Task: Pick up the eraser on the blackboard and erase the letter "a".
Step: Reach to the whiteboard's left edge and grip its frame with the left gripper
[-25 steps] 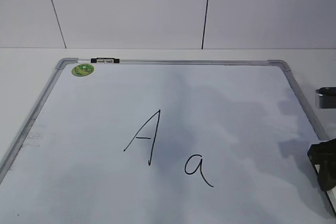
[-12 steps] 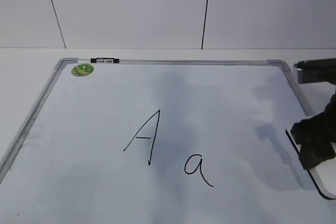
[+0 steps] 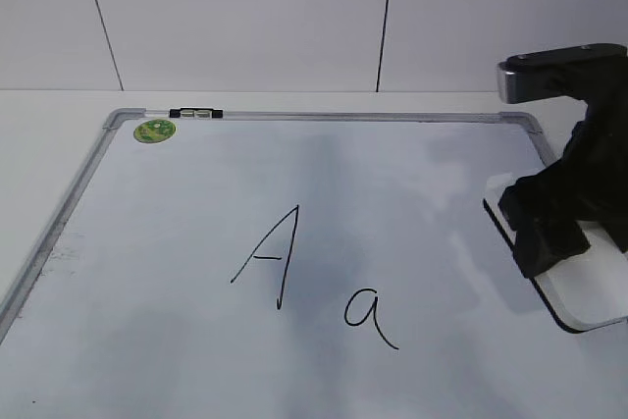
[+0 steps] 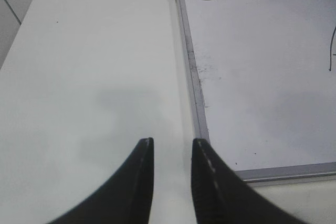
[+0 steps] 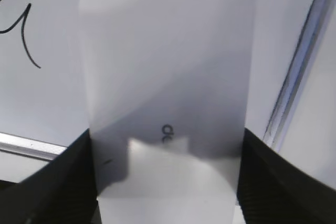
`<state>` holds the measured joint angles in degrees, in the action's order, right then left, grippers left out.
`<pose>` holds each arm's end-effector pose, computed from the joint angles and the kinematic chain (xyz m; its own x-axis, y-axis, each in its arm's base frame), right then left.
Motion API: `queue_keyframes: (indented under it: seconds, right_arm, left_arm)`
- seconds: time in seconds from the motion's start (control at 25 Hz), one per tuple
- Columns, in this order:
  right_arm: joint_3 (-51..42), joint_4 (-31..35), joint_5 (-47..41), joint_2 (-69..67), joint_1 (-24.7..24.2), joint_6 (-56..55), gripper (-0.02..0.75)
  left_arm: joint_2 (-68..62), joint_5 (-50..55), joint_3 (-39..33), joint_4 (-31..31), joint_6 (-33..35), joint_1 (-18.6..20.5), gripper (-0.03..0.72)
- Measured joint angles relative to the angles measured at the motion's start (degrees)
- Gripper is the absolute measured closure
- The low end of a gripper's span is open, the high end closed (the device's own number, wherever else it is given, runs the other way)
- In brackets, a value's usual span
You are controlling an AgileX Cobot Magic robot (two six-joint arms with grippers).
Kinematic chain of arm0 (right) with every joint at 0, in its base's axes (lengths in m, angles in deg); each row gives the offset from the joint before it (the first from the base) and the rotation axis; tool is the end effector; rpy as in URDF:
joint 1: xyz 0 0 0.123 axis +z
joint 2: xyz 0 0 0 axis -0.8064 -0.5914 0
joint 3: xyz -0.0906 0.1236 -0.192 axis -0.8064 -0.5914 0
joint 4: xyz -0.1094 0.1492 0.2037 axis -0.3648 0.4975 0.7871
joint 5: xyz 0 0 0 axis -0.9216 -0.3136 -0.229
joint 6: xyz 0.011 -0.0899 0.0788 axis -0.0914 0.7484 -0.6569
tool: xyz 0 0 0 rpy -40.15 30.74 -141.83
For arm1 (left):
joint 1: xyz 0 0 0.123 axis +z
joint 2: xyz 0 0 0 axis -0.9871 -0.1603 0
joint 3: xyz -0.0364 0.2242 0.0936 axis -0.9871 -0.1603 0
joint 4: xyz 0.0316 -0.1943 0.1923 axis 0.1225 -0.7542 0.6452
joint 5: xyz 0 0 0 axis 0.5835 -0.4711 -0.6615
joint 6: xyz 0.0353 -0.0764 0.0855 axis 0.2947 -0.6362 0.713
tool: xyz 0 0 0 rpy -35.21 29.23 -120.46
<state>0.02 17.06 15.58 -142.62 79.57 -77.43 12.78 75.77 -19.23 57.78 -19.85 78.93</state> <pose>0.2664 0.1188 0.2005 -0.9556 -0.2576 -0.1428 -0.2529 0.9662 -0.0504 0.0792 -0.0066 0.2740 -0.4856 0.0845 -0.8701 0.0955 0.9945 0.0433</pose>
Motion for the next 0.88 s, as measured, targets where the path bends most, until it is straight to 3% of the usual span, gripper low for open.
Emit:
queue_keyframes:
  seconds: [0.24,0.64,0.88]
  right_arm:
    - [0.8,0.1,-1.4,0.0,4.2,0.0,0.178]
    - [0.8,-2.1,-2.0,0.0,4.2,0.7,0.178]
    - [0.8,-2.3,-2.0,0.0,4.2,0.8,0.178]
  left_arm:
    - [0.0,0.0,0.0,0.0,0.0,0.0,0.494]
    - [-1.0,0.0,0.0,0.0,0.0,0.0,0.492]
    - [-14.6,-1.3,2.2,0.0,0.0,0.0,0.486]
